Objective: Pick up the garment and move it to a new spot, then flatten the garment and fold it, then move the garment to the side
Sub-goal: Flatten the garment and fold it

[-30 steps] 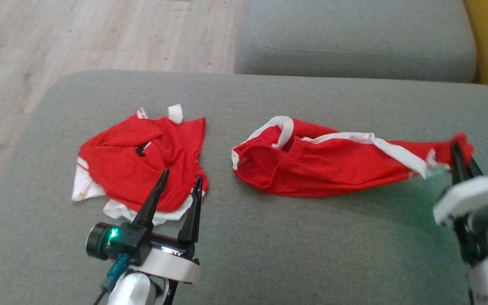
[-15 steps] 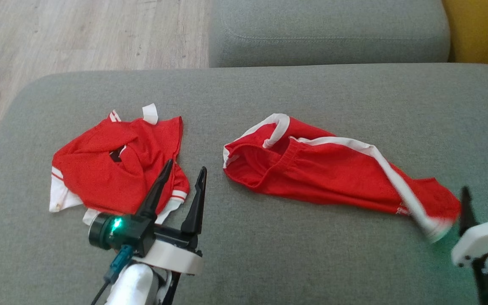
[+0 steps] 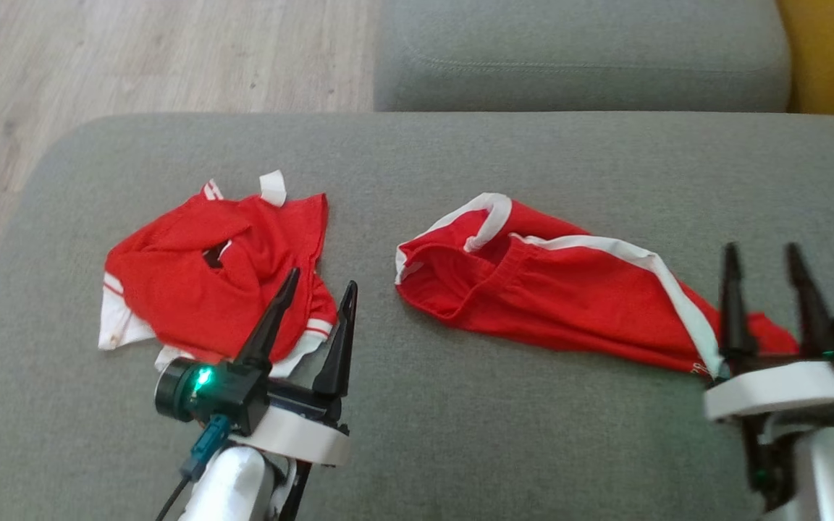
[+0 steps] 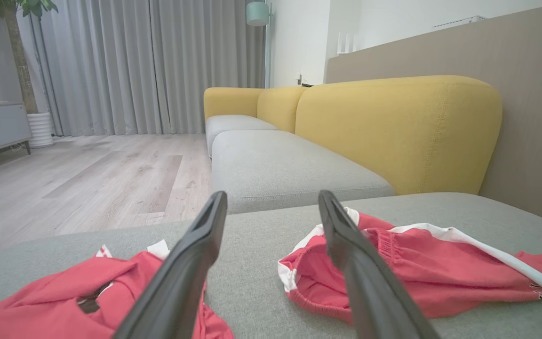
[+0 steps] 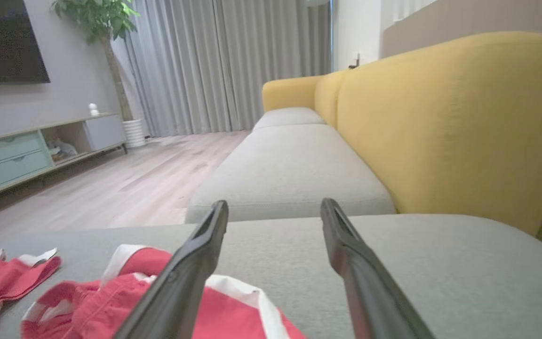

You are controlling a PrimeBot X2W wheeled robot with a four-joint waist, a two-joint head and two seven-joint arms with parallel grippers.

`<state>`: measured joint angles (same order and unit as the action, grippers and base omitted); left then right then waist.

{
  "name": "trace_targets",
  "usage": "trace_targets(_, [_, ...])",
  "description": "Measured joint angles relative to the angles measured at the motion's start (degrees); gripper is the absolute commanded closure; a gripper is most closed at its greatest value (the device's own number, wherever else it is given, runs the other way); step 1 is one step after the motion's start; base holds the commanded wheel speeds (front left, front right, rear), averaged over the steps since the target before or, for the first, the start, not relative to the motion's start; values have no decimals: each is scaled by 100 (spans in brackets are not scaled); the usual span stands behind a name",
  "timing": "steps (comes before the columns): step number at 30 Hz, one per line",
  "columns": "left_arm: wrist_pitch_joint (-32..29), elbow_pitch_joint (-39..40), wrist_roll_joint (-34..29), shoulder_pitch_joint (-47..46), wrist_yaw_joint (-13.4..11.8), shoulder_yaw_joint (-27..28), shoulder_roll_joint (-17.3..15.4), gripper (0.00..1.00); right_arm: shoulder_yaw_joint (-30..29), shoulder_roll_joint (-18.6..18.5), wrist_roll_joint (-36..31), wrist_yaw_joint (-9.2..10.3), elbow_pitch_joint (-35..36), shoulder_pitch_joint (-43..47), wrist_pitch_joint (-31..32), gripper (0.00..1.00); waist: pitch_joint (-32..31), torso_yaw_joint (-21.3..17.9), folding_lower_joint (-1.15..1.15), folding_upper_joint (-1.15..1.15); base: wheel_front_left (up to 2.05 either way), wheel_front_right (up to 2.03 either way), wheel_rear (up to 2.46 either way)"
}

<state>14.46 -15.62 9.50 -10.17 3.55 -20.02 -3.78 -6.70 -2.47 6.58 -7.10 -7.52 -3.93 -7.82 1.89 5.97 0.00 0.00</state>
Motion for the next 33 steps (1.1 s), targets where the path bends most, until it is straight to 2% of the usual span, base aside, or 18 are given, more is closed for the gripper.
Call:
trace_targets(6, [0, 0, 0, -19, 1, -36, 18, 0, 483, -2, -30, 0, -365, -125, 41, 0, 120, 169, 0, 0, 0, 0, 0])
trace_targets(15, [0, -5, 9, -222, 7, -163, 49, 0, 1378, -19, -53, 0, -1558, -1386, 970, 0, 406, 568, 1, 0, 0, 0, 0])
trace_targets(20, [0, -14, 62, -251, 1, -221, 63, 0, 1473, -27, -48, 0, -2405, -1805, 1287, 0, 547, 799, 1, 0, 0, 0, 0])
trace_targets(26, [0, -36, 87, -326, -1, -240, 75, 0, 1422, -37, -221, 0, -3117, -2195, 1332, 0, 645, 981, 1, 0, 0, 0, 0])
trace_targets(27, [0, -36, 113, -338, -1, -240, 76, 0, 1411, -37, -221, 0, -3214, -2237, 1347, 30, 644, 991, 1, 0, 0, 0, 0])
trace_targets(28, [0, -36, 115, -347, -1, -240, 76, 0, 1404, -38, -220, 0, -3301, -2264, 1348, 100, 640, 997, 1, 0, 0, 0, 0])
trace_targets(33, [0, -55, 119, -350, -5, -237, 80, 0, 1415, -45, -132, 0, -3578, -2275, 1343, 100, 590, 961, 1, 0, 0, 0, 0])
